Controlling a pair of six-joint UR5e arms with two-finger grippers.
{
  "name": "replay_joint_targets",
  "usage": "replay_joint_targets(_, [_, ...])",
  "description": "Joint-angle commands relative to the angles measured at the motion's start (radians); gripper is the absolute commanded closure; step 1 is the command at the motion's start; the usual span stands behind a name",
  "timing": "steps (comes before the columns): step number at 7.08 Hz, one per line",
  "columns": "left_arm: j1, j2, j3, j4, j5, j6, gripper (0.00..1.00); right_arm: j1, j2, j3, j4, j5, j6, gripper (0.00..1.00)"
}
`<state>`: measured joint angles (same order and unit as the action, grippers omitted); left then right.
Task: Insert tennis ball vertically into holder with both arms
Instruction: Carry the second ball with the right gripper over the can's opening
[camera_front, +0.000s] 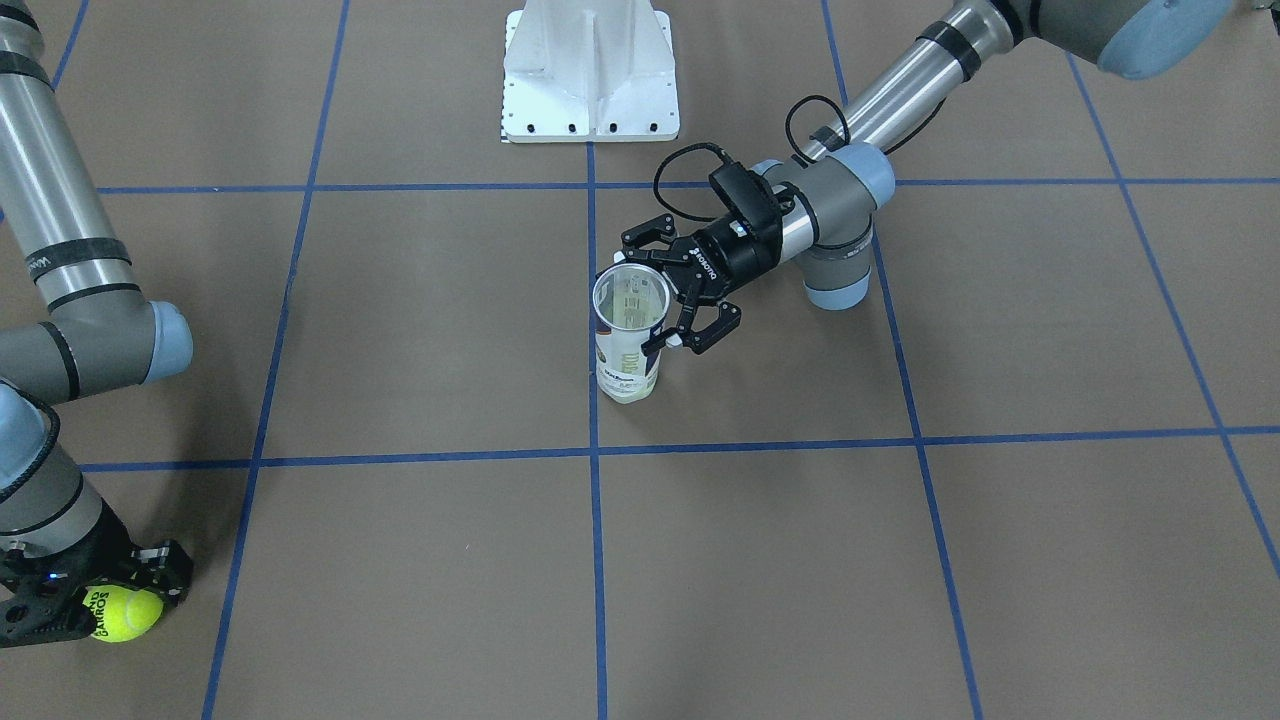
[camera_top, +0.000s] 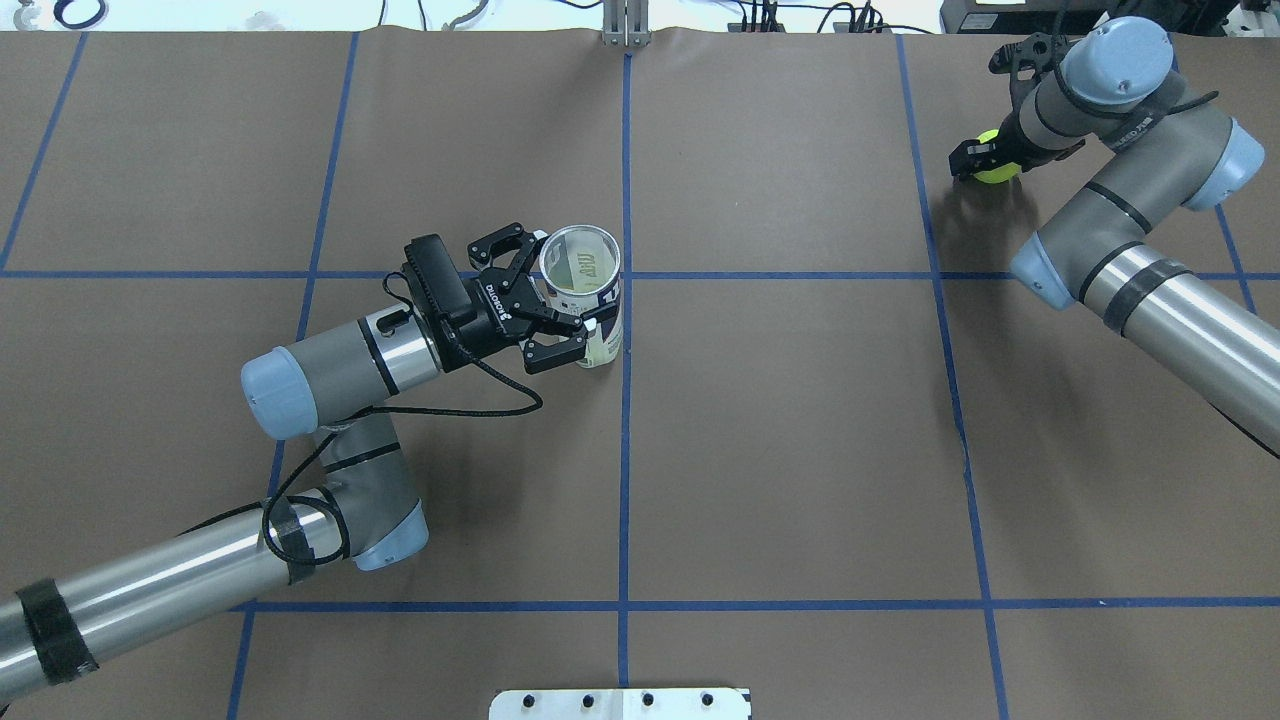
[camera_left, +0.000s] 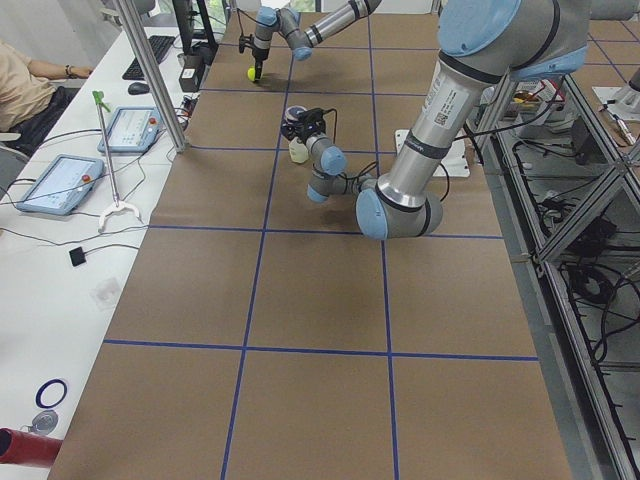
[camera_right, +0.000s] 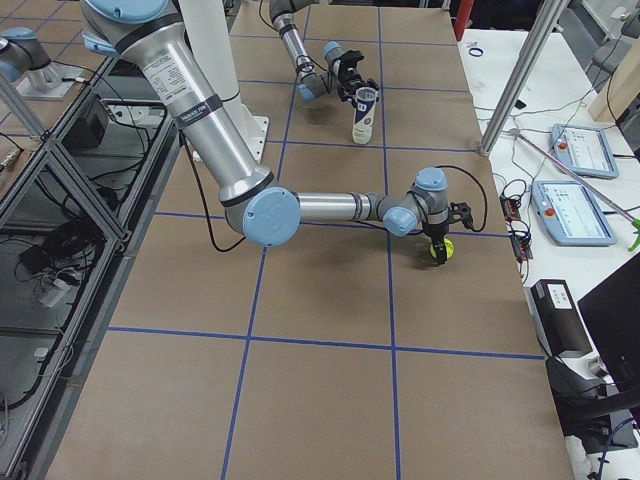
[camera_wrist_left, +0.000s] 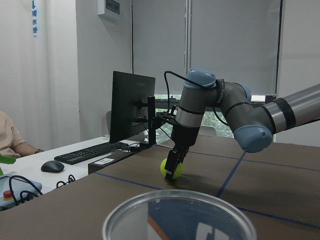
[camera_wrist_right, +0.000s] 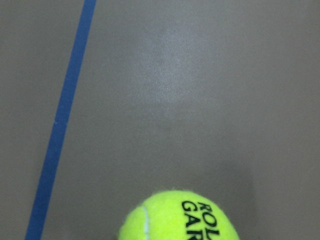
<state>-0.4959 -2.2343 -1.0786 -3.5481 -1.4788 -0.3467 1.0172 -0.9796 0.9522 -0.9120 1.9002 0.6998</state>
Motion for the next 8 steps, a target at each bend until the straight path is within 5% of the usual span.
replay_joint_targets(1, [-0.001,-0.001,0.0,0.0,0.0,0.0,0.01,0.006,0.001,0.034,-0.002,-0.004,0.024,1.0])
replay_joint_targets(5, [0.007,-0.001,0.0,0.0,0.002,0.0,0.01,0.0,0.002,0.325,-0.001,0.003,0.306,1.0])
replay_joint_targets(8, [0.008,-0.004,0.002,0.002,0.002,0.0,0.01,-0.121,0.002,0.547,-0.007,0.002,0.326,1.0])
